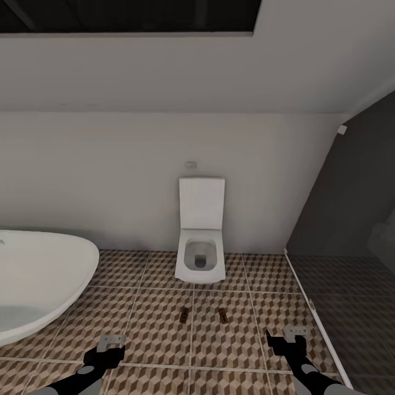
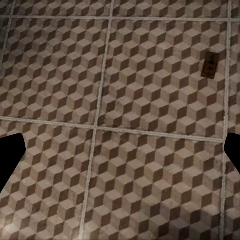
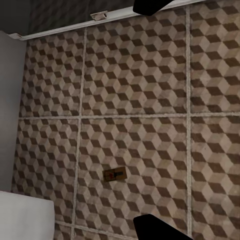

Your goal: Take the four mousetraps from the cabinet in the bathroom and place them on the bathroom floor. Make sure all four end up on the same floor surface, and ensure that at least two of them are either under or directly next to the same bathroom sink.

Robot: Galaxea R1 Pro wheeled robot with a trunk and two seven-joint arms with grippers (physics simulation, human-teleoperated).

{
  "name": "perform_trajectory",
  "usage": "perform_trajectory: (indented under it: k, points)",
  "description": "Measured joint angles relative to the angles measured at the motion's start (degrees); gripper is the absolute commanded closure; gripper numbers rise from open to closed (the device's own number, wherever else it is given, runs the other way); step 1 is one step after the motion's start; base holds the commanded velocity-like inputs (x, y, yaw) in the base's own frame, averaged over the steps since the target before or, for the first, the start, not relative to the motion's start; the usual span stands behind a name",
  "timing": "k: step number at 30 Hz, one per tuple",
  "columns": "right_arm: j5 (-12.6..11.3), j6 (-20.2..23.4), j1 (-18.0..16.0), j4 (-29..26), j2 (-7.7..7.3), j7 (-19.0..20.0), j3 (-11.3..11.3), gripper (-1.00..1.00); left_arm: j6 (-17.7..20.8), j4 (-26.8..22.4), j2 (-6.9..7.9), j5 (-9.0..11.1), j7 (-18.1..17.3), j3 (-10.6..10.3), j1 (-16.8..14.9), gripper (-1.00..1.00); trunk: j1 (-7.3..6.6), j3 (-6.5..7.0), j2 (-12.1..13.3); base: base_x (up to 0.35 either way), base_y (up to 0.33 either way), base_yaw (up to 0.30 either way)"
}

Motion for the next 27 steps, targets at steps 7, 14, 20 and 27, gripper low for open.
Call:
perform_trajectory:
  k: [7,14,20,27]
  points:
    - [0.01,0.0,0.0,0.0,0.01,-0.01,0.0,-1.0,0.0,0.01,0.0,0.0,0.0,0.0,0.03,-1.0,0.0,0.0,0.0,0.0,0.0,0.0]
    - [0.02,0.03,0.0,0.0,0.01,-0.01,-0.01,-1.0,0.04,0.02,0.0,0.0,0.0,0.0,0.05,-1.0,0.0,0.0,0.0,0.0,0.0,0.0]
    - [0.0,0.03,0.0,0.0,0.01,-0.01,0.0,-1.0,0.08,0.03,0.0,0.0,0.0,0.0,0.06,-1.0,0.0,0.0,0.0,0.0,0.0,0.0]
    - [0.02,0.02,0.0,0.0,-0.05,0.01,-0.01,-1.0,0.09,0.03,-0.01,0.0,0.0,0.0,0.07,-1.0,0.0,0.0,0.0,0.0,0.0,0.0]
